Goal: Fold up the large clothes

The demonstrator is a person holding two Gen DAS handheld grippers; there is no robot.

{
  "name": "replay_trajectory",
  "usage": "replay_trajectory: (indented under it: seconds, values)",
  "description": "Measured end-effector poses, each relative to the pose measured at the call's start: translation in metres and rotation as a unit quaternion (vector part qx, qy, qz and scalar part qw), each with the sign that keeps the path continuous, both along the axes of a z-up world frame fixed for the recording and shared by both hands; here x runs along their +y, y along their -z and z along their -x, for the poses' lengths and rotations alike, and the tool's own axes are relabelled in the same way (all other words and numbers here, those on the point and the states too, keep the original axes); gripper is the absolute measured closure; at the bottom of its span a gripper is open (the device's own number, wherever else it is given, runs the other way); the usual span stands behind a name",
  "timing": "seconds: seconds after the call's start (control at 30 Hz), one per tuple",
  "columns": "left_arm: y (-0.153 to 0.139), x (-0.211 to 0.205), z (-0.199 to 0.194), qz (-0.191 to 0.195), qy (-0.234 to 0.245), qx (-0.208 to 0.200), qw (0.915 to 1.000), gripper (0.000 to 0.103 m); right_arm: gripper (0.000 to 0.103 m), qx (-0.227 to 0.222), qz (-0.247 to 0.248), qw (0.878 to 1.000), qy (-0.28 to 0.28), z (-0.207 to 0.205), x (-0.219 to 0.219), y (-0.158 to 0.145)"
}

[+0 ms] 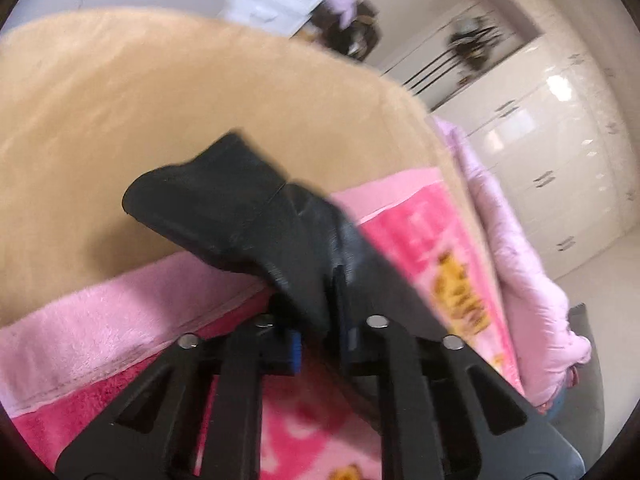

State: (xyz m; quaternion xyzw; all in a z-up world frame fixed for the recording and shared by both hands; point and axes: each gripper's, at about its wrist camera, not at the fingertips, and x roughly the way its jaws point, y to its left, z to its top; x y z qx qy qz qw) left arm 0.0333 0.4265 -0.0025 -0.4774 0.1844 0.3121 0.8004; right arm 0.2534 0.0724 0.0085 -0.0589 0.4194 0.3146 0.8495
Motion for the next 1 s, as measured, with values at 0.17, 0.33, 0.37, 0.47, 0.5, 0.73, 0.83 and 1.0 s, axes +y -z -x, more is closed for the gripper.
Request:
replay_trajectory:
  seconds: [0.17,0.33,0.37,0.47,0.5,0.73,0.83,1.0]
  values:
    - [-0.056,-0.024,0.001,-0.069,0.04,-0.085,0.9932,0.102,0.091,0.028,0.001,0.999,-0.037,-0.018,0.043,0.017]
    - [-0.102,-0.059,-0.003,-0.125,0.1,-0.16,0.9742,0.102,0.093,0.075,0.051,0.996,-0.026,-0.035,0.074,0.059]
    - [-0.106,-0.065,-0.006,-0.133,0.106,-0.164,0.9716,0.102,0.093,0.063,0.058,0.996,-0.029,-0.033,0.077,0.06]
    - [-0.122,-0.09,-0.011,-0.163,0.134,-0.189,0.959,0.102,0.092,0.049,0.074,0.995,-0.048,-0.03,0.081,0.06]
    - [-0.128,-0.1,-0.013,-0.173,0.148,-0.2,0.9531,0.102,0.093,0.052,0.068,0.995,-0.052,-0.031,0.079,0.057]
    - [-0.159,-0.136,-0.014,-0.217,0.211,-0.246,0.9207,0.102,0.086,0.082,-0.076,0.993,-0.025,-0.026,0.003,0.014]
    - [-0.168,-0.151,-0.022,-0.223,0.233,-0.257,0.9112,0.102,0.081,0.078,-0.09,0.993,-0.008,-0.012,-0.041,0.002]
    - [-0.181,-0.186,-0.043,-0.238,0.285,-0.256,0.8928,0.102,0.079,0.033,-0.075,0.996,0.033,0.013,-0.116,-0.017]
